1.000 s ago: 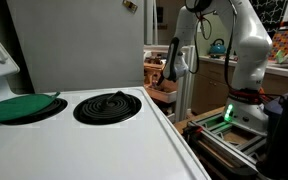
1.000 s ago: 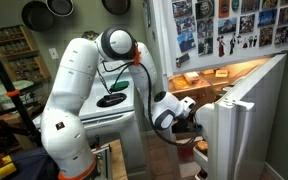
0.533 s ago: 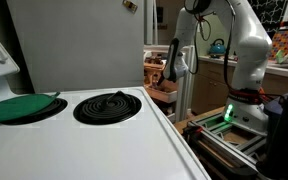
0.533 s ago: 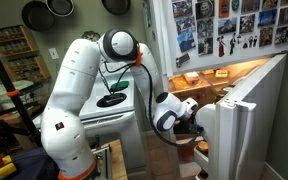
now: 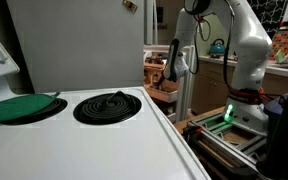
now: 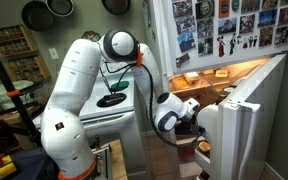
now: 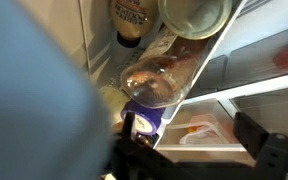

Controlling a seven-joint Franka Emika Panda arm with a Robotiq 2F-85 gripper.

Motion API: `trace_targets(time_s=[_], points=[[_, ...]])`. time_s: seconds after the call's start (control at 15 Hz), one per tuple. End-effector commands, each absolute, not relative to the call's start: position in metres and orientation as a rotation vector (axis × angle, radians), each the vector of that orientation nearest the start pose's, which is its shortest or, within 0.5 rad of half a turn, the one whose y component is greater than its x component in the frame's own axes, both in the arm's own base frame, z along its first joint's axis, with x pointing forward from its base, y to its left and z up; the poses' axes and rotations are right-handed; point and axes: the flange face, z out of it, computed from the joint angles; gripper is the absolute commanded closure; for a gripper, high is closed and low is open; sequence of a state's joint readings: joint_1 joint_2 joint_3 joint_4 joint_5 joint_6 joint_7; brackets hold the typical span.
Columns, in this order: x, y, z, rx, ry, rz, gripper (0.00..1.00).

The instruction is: Put the sauce bottle on the second shelf of the fridge door

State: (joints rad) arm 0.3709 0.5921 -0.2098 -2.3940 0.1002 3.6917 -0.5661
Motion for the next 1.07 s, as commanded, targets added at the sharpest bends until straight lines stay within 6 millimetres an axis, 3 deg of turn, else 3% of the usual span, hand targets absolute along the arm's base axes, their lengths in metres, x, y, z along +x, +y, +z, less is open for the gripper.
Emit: trace_targets(time_s=[0.0,0.53,0.6,0.67,1.0], points=[[0.523,0.078,0.176,-2.973,-1.143,-1.103,0.00],[0.490,0.088,0.224,-2.927,-1.116,-0.958,0.00],[0.490,0.085,0.227,-2.950,-1.120,-0.950,0.00],[0.504,0.090,0.216,-2.938,-1.118,-1.009,0.00],[0.497,0.087,0.227,-2.943,-1.107,-0.988,0.00]])
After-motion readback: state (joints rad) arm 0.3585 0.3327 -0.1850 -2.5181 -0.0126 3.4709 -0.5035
